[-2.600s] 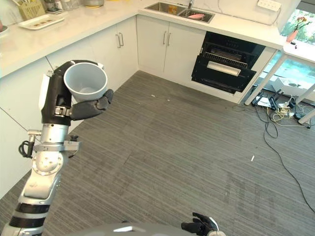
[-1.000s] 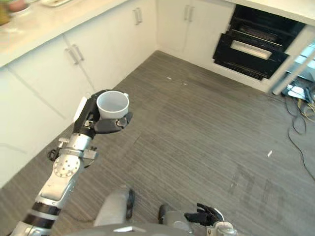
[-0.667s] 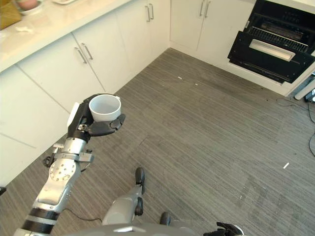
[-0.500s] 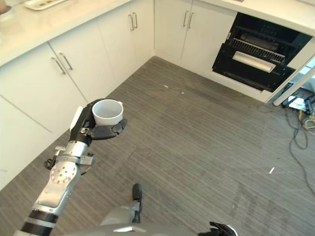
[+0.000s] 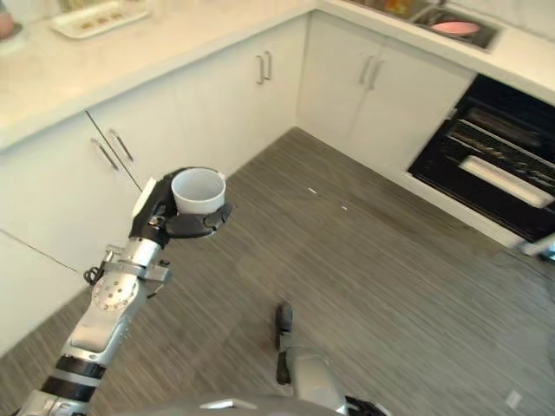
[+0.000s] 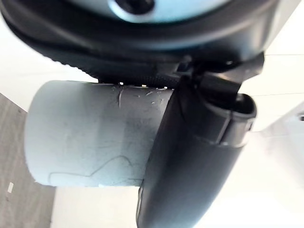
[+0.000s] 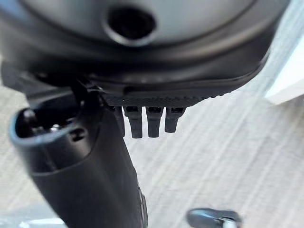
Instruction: Place the dishes in the dishwasher.
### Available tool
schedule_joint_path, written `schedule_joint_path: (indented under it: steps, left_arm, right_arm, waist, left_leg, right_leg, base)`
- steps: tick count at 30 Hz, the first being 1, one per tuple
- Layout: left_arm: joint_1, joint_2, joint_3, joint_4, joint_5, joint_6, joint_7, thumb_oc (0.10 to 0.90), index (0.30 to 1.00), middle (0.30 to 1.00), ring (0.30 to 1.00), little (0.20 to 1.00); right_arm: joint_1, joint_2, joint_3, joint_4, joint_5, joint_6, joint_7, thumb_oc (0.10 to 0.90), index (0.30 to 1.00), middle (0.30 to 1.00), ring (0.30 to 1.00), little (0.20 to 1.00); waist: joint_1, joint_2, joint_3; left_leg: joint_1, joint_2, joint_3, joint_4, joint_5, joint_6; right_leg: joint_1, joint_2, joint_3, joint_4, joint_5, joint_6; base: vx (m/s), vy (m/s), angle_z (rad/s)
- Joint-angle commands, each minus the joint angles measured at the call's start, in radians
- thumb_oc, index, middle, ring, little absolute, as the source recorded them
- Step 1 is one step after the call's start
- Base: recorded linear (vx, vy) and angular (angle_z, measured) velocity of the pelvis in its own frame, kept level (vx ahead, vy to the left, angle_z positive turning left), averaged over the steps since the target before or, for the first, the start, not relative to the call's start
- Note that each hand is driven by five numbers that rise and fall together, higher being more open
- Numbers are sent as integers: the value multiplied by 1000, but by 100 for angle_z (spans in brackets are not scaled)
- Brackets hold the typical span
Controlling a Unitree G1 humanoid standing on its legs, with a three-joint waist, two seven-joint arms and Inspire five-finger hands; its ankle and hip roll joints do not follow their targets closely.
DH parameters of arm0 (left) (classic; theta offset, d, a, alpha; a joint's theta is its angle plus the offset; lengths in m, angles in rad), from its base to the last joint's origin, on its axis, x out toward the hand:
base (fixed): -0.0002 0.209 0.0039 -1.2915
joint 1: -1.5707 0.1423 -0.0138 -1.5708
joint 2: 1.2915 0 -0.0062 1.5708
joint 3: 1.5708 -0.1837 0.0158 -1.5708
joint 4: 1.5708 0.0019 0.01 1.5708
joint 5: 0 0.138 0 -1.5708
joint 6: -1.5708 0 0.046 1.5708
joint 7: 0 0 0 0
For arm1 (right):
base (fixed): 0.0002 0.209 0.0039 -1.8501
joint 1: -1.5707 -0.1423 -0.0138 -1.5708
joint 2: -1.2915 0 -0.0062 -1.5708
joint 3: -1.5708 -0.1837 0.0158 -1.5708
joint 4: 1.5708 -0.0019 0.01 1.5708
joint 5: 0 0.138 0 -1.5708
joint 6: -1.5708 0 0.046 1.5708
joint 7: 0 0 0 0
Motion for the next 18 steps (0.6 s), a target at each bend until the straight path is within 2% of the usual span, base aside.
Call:
schedule_joint_path:
  steps: [1, 2, 3, 4, 5, 8, 9, 10, 11, 12, 13, 14, 15, 17, 18]
  left_arm:
    - [-96, 30, 7, -206, -7, -113, -8, 400, 300, 300, 300, 300]
    - [-95, 31, 7, -206, -7, -112, -8, 400, 300, 300, 300, 300]
    - [-120, 21, -29, -200, -13, -119, 11, 400, 300, 300, 300, 300]
    - [-123, 22, -30, -200, -13, -120, 11, 400, 300, 300, 300, 300]
    - [-123, 44, -52, -199, 5, -112, 45, 400, 300, 300, 300, 300]
    - [-134, 48, -63, -201, 5, -110, 55, 400, 300, 300, 300, 300]
    - [-143, 47, -78, -228, -11, -114, 50, 400, 300, 300, 300, 300]
    - [-146, 46, -84, -230, -15, -121, 48, 400, 300, 300, 300, 300]
    - [-116, 79, -46, -243, -6, -111, 36, 400, 300, 300, 300, 300]
    - [-82, 42, -1, -255, 52, -154, 58, 400, 300, 300, 300, 300]
    - [-80, 41, -5, -255, 52, -154, 58, 400, 300, 300, 300, 300]
    - [-58, 40, 19, -264, 81, -158, 75, 400, 300, 300, 300, 300]
    - [-41, 33, 36, -259, 118, -150, 92, 400, 300, 300, 300, 300]
    - [-40, 36, 53, -268, 109, -159, 74, 400, 300, 300, 300, 300]
    - [-50, 29, 35, -272, 103, -161, 61, 400, 300, 300, 300, 300]
  right_arm:
    - [-77, -102, -29, -51, 59, -53, -86, 800, 900, 900, 900, 900]
    - [-77, -102, -29, -51, 59, -53, -86, 800, 900, 900, 900, 900]
    - [-173, -54, 17, -79, 35, -91, -219, 800, 900, 900, 900, 900]
    - [-176, -53, 16, -78, 36, -92, -219, 800, 900, 900, 900, 900]
    - [-258, -72, 4, -179, 34, -94, -301, 800, 900, 900, 900, 900]
    - [-285, -92, -1, -278, 24, -108, -353, 800, 900, 900, 900, 900]
    - [-324, -131, -1, -394, -28, -127, -416, 800, 900, 900, 900, 900]
    - [-344, -157, -17, -472, -60, -141, -453, 800, 900, 900, 900, 900]
    - [-374, -406, -178, -771, -17, -102, -404, 800, 900, 900, 900, 900]
    - [-13, -324, -253, -922, -82, -181, -311, 800, 900, 900, 900, 900]
    - [-8, -324, -255, -923, -82, -180, -311, 800, 900, 900, 900, 900]
    - [14, -301, -274, -960, -86, -209, -325, 800, 900, 900, 900, 900]
    - [-8, -287, -283, -1022, -110, -224, -338, 800, 900, 900, 900, 900]
    - [2, -252, -294, -1072, -146, -242, -326, 800, 900, 900, 900, 900]
    - [-12, -230, -307, -1189, -167, -244, -317, 800, 900, 900, 900, 900]
  waist:
    - [-59, -77, -72]
    - [-60, -74, -74]
    - [-19, -100, -49]
    - [-18, -104, -46]
    - [21, -118, -29]
    - [40, -114, -25]
    - [61, -108, -24]
    - [73, -109, -30]
    - [66, -110, -41]
    - [24, -73, -28]
    - [27, -76, -34]
    - [34, -63, -26]
    - [41, -59, -33]
    - [25, -36, -41]
    - [18, -58, -45]
  left_leg:
    - [-200, 71, 99, 274, 323, -154]
    - [-202, 75, 98, 278, 318, -154]
    - [-334, 58, 154, 536, 354, -160]
    - [-350, 55, 157, 554, 356, -158]
    - [-450, 69, 205, 677, 332, -134]
    - [-501, 95, 234, 644, 302, -123]
    - [-559, 101, 232, 543, 282, -109]
    - [-562, 95, 231, 419, 281, -97]
    - [-547, 98, 209, 245, 273, -89]
    - [-542, 82, 100, -1, 324, -87]
    - [-530, 77, 102, -13, 314, -86]
    - [-560, 54, -5, -82, 341, -89]
    - [-587, 35, -70, -101, 362, -100]
    - [-540, 69, -21, -95, 363, -97]
    - [-529, 56, 21, -54, 344, -75]
  right_leg:
    - [199, -5, 89, -85, -107, 137]
    - [198, -2, 87, -85, -109, 137]
    - [287, -21, 120, -109, -142, 107]
    - [280, -24, 121, -110, -133, 107]
    - [360, -29, 155, -141, -160, 92]
    - [403, -25, 172, -160, -174, 90]
    - [453, -26, 194, -183, -193, 95]
    - [466, -33, 216, -192, -197, 108]
    - [486, -24, 246, -202, -211, 124]
    - [483, 10, 359, -168, -216, 138]
    - [490, 5, 360, -170, -227, 137]
    - [504, 18, 430, -163, -232, 143]
    - [541, 14, 496, -165, -253, 145]
    - [532, 6, 512, -148, -282, 149]
    - [502, -15, 515, -82, -264, 187]
  base:
    - [501, -178, -22]
    - [710, -240, 20]
    - [349, -112, 36]
    - [642, -198, -10]
    - [281, -76, -54]
    - [405, -24, -49]
    - [481, 77, -51]
    - [700, 131, -44]
    - [607, 261, -65]
    - [488, 219, -78]
    - [411, 222, -104]
    - [396, 114, -129]
    - [413, 191, -205]
    - [337, 231, -224]
    - [269, 201, -185]
